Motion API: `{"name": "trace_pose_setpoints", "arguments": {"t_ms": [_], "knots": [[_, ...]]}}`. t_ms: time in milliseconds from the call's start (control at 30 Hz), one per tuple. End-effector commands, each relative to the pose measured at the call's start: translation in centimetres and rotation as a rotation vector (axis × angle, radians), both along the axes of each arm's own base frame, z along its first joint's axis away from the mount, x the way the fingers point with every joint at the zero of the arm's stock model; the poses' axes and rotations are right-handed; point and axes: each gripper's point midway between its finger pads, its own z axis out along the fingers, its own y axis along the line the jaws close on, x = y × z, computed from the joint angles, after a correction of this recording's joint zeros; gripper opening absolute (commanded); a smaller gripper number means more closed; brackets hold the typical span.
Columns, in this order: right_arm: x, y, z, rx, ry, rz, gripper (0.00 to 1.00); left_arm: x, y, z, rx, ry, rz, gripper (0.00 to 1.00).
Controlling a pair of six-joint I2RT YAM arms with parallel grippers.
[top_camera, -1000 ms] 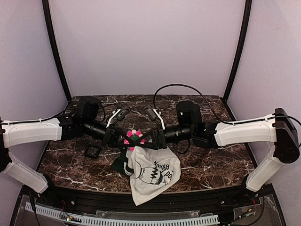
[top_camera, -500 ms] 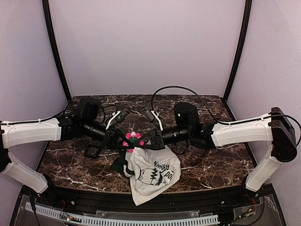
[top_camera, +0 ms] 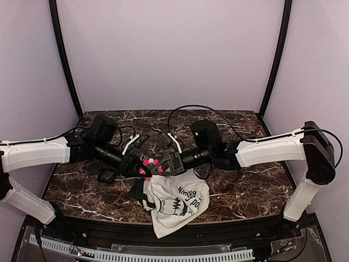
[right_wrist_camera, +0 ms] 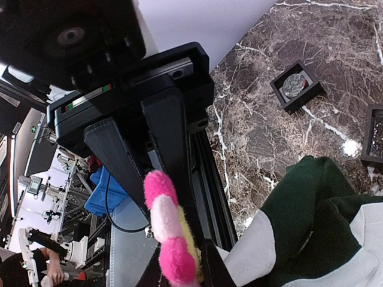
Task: Remove the brooch from the garment
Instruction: Open the brooch on the crumpled clothing.
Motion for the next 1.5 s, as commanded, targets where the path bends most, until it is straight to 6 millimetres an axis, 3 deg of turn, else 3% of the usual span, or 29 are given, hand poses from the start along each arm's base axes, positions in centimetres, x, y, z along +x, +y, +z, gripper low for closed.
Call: {"name": "trace_pose_setpoints", "arguments": {"t_ms": [0, 300, 900, 1200, 1467], "knots": [[3.1, 1.1, -2.9, -0.086, 0.114, -0.178, 0.0, -1.3, -1.7, 2.9, -0.077, -0.115, -0.064, 0.01], [5.1, 0.5, -7.1, -0.148, 0.275, -0.259, 0.0, -2.9, -2.3, 2.6, -0.055, -0.165, -0.095, 0.01], [7.5, 3.3, -8.1, -0.178, 0.22, -0.26, 0.03, -5.5, -4.1, 1.6, -0.036, -0.152, -0.181, 0.01], [7.9, 3.7, -6.9, -0.145, 0.161, -0.251, 0.14, -5.4, -4.4, 0.9, -0.017, -0.125, -0.172, 0.01], [6.0, 2.5, -2.6, -0.02, 0.046, -0.197, 0.34, -3.0, -3.8, 0.8, -0.013, -0.077, -0.1, 0.01]]}}
